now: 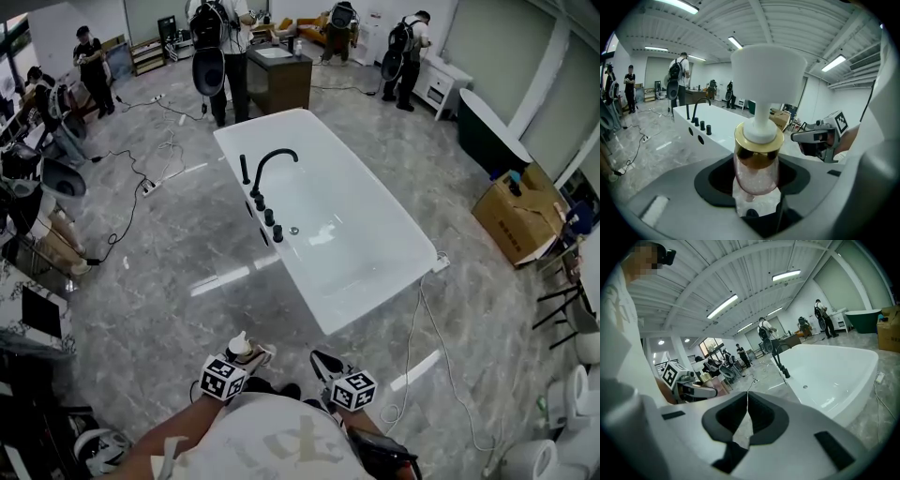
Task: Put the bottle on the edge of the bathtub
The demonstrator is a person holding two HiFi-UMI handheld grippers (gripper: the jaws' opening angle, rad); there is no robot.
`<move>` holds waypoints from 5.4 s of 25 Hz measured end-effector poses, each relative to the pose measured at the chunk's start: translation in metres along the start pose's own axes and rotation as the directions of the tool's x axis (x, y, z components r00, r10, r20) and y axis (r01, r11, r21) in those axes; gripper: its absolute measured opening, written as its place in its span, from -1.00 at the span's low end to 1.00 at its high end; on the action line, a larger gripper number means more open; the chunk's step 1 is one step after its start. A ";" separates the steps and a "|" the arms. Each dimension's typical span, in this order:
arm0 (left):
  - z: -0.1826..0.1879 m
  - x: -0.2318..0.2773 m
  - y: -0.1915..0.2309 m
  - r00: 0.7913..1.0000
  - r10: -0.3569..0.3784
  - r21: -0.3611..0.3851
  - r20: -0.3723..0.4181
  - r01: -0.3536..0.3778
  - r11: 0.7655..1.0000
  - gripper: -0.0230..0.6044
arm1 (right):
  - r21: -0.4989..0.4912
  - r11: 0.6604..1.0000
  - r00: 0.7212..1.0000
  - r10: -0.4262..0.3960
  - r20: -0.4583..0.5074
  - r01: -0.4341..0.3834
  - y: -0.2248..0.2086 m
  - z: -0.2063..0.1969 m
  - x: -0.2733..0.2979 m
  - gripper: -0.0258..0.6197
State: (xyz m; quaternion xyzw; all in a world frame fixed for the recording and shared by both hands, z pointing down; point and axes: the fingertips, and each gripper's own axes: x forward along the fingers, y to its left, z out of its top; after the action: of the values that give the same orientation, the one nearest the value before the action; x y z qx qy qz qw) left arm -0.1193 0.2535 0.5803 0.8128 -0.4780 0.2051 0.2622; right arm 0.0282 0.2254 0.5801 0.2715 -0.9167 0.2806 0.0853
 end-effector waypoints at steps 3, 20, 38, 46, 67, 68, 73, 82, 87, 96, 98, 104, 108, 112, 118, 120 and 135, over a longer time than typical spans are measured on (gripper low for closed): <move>-0.002 -0.004 0.000 1.000 0.011 -0.005 0.004 -0.011 1.000 -0.22 | 0.003 1.000 1.000 -0.004 -0.007 0.004 -0.001 -0.003 0.000 -0.90; 0.001 -0.006 0.019 0.998 0.057 -0.025 -0.004 -0.058 0.998 -0.22 | 0.024 0.993 0.993 -0.114 -0.013 0.114 -0.026 -0.012 -0.023 -0.90; 0.035 0.016 0.000 1.000 0.028 0.010 0.009 -0.028 1.000 -0.22 | 0.067 0.983 0.985 -0.170 -0.014 0.171 -0.056 -0.011 -0.046 -0.90; 0.037 0.029 0.000 1.000 -0.002 0.020 -0.009 0.002 1.000 -0.22 | 0.078 0.982 0.984 -0.171 -0.044 0.174 -0.062 -0.015 -0.033 -0.90; 0.077 0.114 0.041 0.995 -0.053 0.042 -0.084 0.056 0.998 -0.22 | 0.108 0.970 0.976 -0.213 -0.042 0.216 -0.117 0.021 -0.001 -0.90; 0.080 0.119 0.043 0.994 -0.056 0.042 -0.089 0.060 0.997 -0.22 | 0.109 0.969 0.975 -0.216 -0.043 0.220 -0.121 0.024 0.000 -0.90; 0.096 0.145 0.053 0.991 -0.079 0.052 -0.109 0.085 0.995 -0.22 | 0.116 0.961 0.968 -0.246 -0.047 0.249 -0.146 0.040 0.005 -0.90; 0.123 0.187 0.068 0.983 -0.134 0.069 -0.124 0.143 0.987 -0.22 | 0.116 0.950 0.957 -0.290 -0.032 0.291 -0.181 0.075 0.025 -0.90; 0.138 0.210 0.079 0.977 -0.164 0.091 -0.134 0.177 0.980 -0.22 | 0.115 0.943 0.950 -0.312 -0.027 0.313 -0.198 0.088 0.040 -0.90; 0.159 0.239 0.101 0.972 -0.190 0.110 -0.139 0.205 0.973 -0.22 | 0.112 0.926 0.933 -0.359 -0.024 0.360 -0.222 0.117 0.058 -0.90; 0.161 0.244 0.105 0.973 -0.187 0.114 -0.137 0.203 0.972 -0.22 | 0.113 0.922 0.928 -0.370 -0.031 0.371 -0.228 0.119 0.058 -0.90; 0.166 0.253 0.119 0.969 -0.201 0.110 -0.145 0.217 0.970 -0.22 | 0.115 0.910 0.917 -0.397 -0.041 0.399 -0.238 0.128 0.068 -0.90; 0.164 0.255 0.127 0.966 -0.206 0.100 -0.157 0.223 0.970 -0.22 | 0.112 0.906 0.913 -0.405 -0.053 0.409 -0.241 0.133 0.075 -0.90; 0.163 0.260 0.135 0.964 -0.206 0.095 -0.165 0.224 0.970 -0.22 | 0.111 0.899 0.906 -0.419 -0.059 0.423 -0.248 0.137 0.078 -0.90; 0.152 0.270 0.141 0.964 -0.192 0.082 -0.183 0.210 0.974 -0.22 | 0.119 0.903 0.911 -0.407 -0.074 0.413 -0.255 0.130 0.082 -0.90; 0.151 0.273 0.141 0.964 -0.188 0.080 -0.186 0.205 0.975 -0.22 | 0.118 0.908 0.916 -0.393 -0.084 0.401 -0.257 0.128 0.084 -0.90; 0.142 0.316 0.141 0.967 -0.087 0.138 -0.241 0.123 0.983 -0.22 | 0.108 0.958 0.953 -0.244 -0.176 0.266 -0.287 0.128 0.102 -0.90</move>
State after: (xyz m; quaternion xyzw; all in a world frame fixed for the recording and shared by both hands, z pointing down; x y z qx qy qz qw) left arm -0.0870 -0.1036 0.6865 0.8248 -0.3831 0.3209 0.2647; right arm 0.0991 -0.0919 0.6402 0.3691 -0.8436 0.3477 0.1767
